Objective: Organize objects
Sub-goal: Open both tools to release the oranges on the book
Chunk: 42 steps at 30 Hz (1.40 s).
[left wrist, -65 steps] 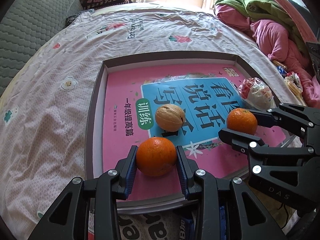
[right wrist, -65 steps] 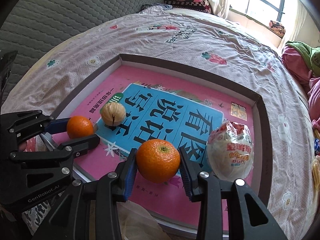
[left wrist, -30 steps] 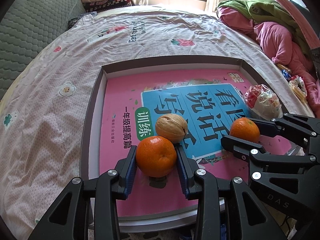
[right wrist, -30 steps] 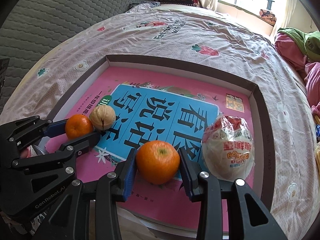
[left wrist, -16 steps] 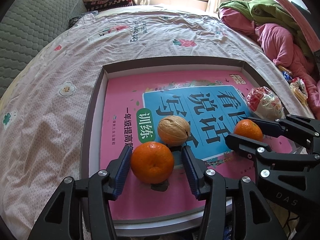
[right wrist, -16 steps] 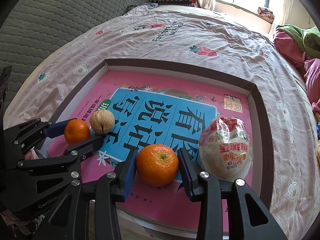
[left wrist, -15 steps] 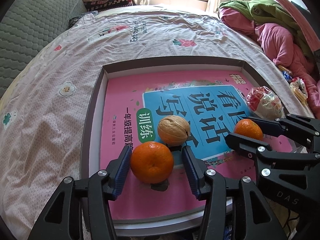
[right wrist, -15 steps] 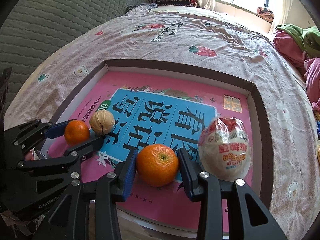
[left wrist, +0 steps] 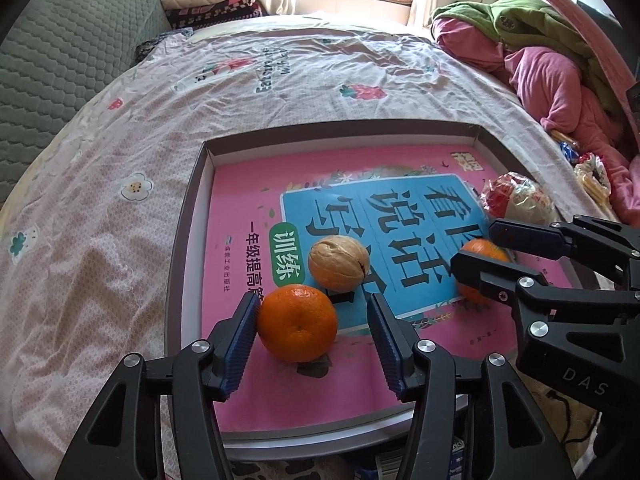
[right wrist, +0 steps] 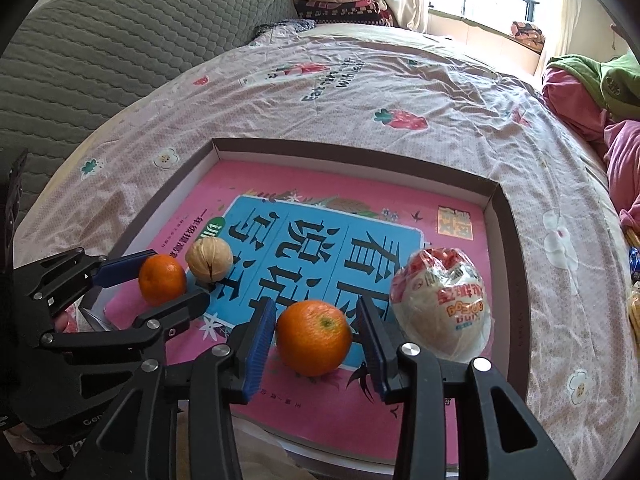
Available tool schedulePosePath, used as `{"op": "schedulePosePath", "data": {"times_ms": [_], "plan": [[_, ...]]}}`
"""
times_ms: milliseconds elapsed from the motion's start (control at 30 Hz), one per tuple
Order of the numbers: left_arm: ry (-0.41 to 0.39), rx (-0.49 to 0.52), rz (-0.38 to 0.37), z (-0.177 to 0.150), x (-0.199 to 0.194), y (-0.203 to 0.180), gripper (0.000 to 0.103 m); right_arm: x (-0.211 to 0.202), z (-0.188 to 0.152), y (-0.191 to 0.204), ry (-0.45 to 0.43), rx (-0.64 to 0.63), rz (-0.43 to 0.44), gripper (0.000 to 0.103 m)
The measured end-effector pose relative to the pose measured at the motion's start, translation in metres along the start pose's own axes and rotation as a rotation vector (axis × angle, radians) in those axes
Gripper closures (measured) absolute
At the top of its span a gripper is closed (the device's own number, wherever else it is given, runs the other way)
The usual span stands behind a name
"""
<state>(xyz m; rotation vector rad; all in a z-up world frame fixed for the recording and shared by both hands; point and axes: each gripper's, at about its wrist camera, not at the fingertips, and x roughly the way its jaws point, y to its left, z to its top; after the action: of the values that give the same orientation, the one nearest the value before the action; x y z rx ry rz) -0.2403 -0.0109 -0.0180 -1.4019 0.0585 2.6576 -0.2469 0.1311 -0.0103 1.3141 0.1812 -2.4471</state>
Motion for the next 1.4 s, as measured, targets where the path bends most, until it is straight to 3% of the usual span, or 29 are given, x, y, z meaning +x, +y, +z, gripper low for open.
{"op": "schedulePosePath", "data": {"times_ms": [767, 1400], "plan": [[-0.057, 0.009, -0.038, 0.001, -0.032, -0.003, 0.046, -0.036, 0.005, -0.001, -0.094, -0.006, -0.001, 0.059], [-0.096, 0.08, -0.047, -0.015, -0.067, -0.011, 0.046, -0.081, -0.008, 0.004, -0.166, -0.058, 0.016, 0.059]]}}
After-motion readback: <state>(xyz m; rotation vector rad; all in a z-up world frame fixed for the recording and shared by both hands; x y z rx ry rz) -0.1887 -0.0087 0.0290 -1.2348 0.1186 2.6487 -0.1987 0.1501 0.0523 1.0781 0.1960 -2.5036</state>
